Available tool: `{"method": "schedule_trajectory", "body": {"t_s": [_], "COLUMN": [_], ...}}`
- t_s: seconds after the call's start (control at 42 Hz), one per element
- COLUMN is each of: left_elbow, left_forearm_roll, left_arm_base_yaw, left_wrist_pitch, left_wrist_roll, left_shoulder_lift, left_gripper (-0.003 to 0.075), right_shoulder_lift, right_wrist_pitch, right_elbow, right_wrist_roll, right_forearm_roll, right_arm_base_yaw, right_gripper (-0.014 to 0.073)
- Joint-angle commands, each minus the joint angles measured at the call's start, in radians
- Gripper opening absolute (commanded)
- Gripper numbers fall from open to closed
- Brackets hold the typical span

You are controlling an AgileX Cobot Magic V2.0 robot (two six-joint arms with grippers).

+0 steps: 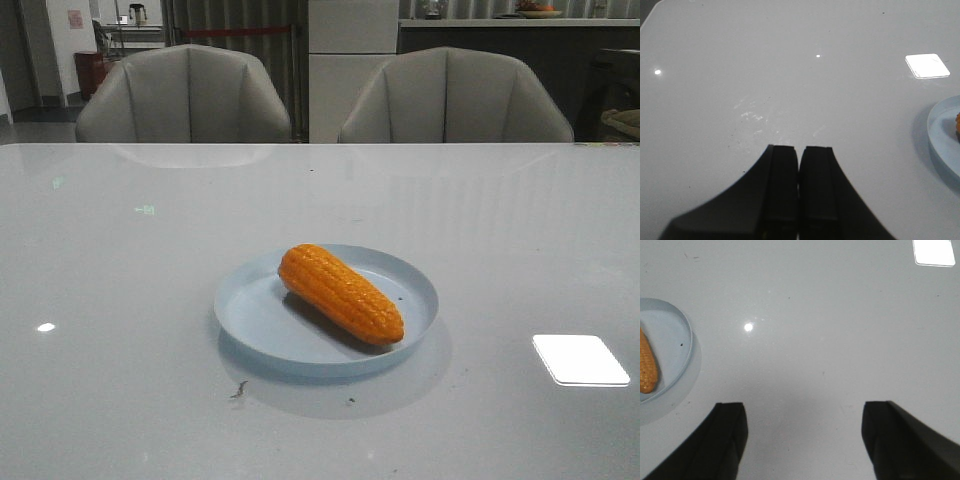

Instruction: Place corn on plate with both arms

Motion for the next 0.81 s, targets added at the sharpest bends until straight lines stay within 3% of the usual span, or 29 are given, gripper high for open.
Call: {"method": "schedule_trajectory", "body": {"t_s": [0.0,0.238,0.357,0.643,0.786], "left_elbow": [-0.021,0.061,0.153,0.348,0.417], "left_forearm_roll": [-0.027,-0.016,0.020,0.044,0.040], "left_arm_base_yaw": [0.001,-0.001,-0.001,0.011,0.048], "left_wrist_pitch": [-0.087,-0.170,-0.231,-0.229,-0.252], "left_wrist_roll": [-0.006,-0.006,-0.006,-0.010,-0.055], "left_shoulder_lift": [-0.001,-0.146,-0.326,-0.685,-0.701], "left_gripper": [0.0094,0.0094,0.0094,0.0094,0.0094], "right_shoulder_lift": [-0.007,-0.007,-0.007,-0.007,-0.007], "right_wrist_pitch": [-0.059,-0.058,-0.058,-0.058,-0.051], "right_elbow": [-0.027,-0.027,-0.027,-0.027,-0.027], "right_wrist_roll": [0.003,0.003,0.003,0.003,0.003], "right_forearm_roll": [0.008,0.008,0.008,0.008,0.008], "right_arm_base_yaw": [-0.006,-0.006,-0.006,-0.006,-0.006], "right_gripper": [0.0582,0.0582,0.0582,0.0582,0.0582]}}
